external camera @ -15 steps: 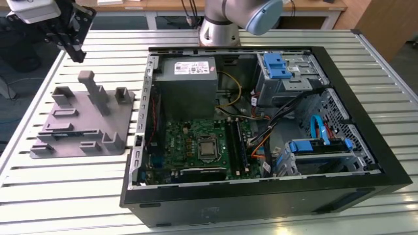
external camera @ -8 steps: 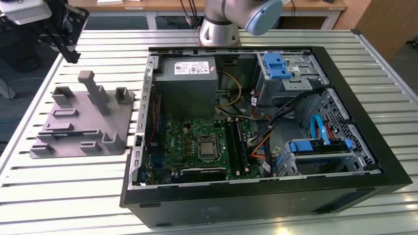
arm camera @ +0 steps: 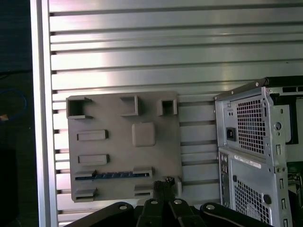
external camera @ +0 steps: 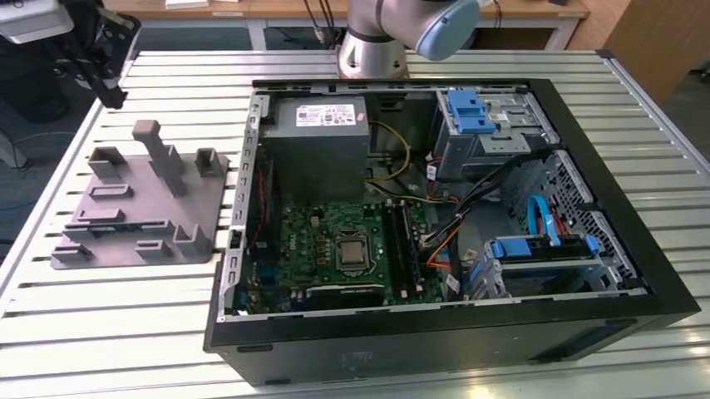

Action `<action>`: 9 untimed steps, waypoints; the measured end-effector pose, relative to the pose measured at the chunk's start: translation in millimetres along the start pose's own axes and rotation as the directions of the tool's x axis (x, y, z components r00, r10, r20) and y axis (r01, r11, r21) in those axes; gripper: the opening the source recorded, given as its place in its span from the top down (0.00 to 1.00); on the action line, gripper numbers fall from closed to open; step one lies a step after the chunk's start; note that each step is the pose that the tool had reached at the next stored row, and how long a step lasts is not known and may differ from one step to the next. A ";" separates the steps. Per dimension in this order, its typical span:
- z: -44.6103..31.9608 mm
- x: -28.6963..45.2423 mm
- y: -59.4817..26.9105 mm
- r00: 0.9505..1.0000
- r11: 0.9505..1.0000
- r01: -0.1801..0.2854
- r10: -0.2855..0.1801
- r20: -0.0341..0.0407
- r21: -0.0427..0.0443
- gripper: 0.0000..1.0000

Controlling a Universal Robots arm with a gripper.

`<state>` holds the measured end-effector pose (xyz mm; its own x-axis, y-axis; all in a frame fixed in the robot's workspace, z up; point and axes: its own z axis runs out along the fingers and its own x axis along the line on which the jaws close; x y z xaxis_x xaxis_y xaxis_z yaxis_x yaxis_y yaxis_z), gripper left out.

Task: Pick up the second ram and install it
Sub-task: 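Reach for the second ram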

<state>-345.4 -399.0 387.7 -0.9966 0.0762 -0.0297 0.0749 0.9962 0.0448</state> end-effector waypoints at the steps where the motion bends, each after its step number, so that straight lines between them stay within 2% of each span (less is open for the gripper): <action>1: 0.1 1.4 -0.1 1.000 1.000 0.000 0.000 0.000 0.000 0.90; 9: 1.4 11.5 -1.0 1.000 1.000 0.000 0.000 0.000 0.000 0.90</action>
<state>-357.0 -399.0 385.9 -0.9967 0.0762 -0.0296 0.0748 0.9962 0.0448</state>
